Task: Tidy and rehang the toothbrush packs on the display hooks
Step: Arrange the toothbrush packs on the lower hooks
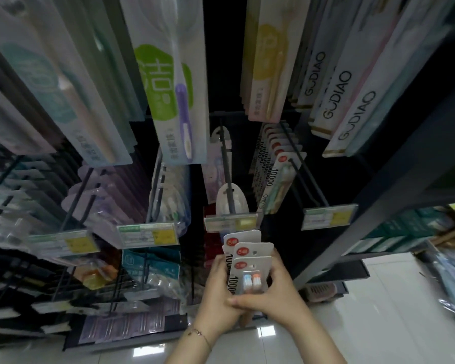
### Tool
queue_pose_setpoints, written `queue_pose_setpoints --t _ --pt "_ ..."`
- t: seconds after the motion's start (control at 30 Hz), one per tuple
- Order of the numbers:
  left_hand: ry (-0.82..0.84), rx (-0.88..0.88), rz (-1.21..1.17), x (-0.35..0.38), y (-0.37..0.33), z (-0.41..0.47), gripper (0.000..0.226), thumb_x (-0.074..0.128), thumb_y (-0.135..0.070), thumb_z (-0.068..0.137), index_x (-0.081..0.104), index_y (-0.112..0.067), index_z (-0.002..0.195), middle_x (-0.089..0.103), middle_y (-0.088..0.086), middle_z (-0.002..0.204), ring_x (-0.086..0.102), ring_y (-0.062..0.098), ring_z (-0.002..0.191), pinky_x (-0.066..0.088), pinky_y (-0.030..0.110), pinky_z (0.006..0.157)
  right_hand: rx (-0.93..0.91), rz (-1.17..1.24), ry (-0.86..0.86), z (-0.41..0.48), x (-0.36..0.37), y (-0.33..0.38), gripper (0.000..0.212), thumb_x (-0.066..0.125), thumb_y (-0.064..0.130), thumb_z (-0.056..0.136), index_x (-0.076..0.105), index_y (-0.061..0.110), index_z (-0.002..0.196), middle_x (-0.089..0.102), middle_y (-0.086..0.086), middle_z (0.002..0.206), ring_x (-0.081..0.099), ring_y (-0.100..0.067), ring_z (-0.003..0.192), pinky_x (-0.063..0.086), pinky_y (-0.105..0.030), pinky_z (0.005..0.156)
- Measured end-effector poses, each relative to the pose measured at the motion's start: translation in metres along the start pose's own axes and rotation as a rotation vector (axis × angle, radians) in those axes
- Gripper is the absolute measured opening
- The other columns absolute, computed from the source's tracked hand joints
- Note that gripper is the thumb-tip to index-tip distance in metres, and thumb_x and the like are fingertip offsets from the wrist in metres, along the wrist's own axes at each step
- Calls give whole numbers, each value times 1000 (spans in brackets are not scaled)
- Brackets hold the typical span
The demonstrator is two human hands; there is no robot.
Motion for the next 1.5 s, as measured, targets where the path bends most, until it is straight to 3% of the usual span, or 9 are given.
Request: queue_pose_setpoints --t 0.1,0.27,0.43,0.6,0.8,1.1,1.2,1.37,1.5 --pt "40 40 122 12 -6 2 57 69 -56 68 62 -30 118 49 -15 116 47 -10 110 44 10 93 -16 -54 -66 0 -5 -7 92 100 36 37 52 40 116 64 9 117 64 -7 109 56 -35 90" --pt "159 87 288 29 -15 12 55 58 -62 74 57 -32 119 45 -13 117 30 -22 109 29 -5 86 -15 -8 -153 -1 -20 -12 80 95 24 49 54 26 118 71 10 109 67 -5 103 56 -27 85" --pt "183 71 121 37 -26 16 71 79 -48 62 45 -34 123 39 -20 114 46 -13 106 42 5 87 1 59 -228 6 -39 -15 72 90 9 52 55 25 112 72 18 96 70 -4 91 55 -19 72" --pt "239 114 115 47 -32 25 78 81 -47 64 41 -36 131 35 -24 123 37 -17 117 39 7 100 -23 118 -284 14 -55 -17 73 83 7 48 51 26 111 72 13 91 69 0 87 54 -16 69" --pt "283 134 143 53 -47 43 73 63 -66 69 43 -32 129 36 -22 122 35 -23 115 32 -1 92 -65 178 -385 23 -74 -22 79 82 31 41 58 5 112 73 -8 96 72 -18 90 59 -31 73" --pt "329 201 164 59 -54 56 61 68 -38 90 39 -26 142 31 -18 134 42 -3 126 39 19 109 -82 140 -351 33 -89 -29 78 86 22 49 56 -2 117 71 -16 104 71 -28 96 60 -44 80" --pt "331 216 191 61 -54 57 60 68 -34 92 37 -25 142 29 -18 136 41 -2 126 41 22 108 -124 128 -343 34 -92 -27 71 83 22 51 59 -4 112 72 -15 100 72 -27 94 60 -40 78" --pt "332 221 198 64 -58 61 56 64 -32 95 37 -22 144 26 -18 141 45 2 125 44 21 106 -191 110 -263 34 -92 -16 30 77 7 59 72 14 88 75 -4 86 72 -17 85 56 -24 70" --pt "330 198 198 64 -55 64 59 65 -34 95 36 -23 145 25 -23 137 41 -3 124 36 10 105 -154 189 -242 37 -90 -18 42 76 7 55 67 13 96 75 2 92 72 -13 88 55 -20 70"
Point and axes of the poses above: each hand's wrist, its own z-axis towards the middle knuckle, its own x-axis out of the palm, y = z × x, the point moved 2 cm from there along z, towards the middle knuckle
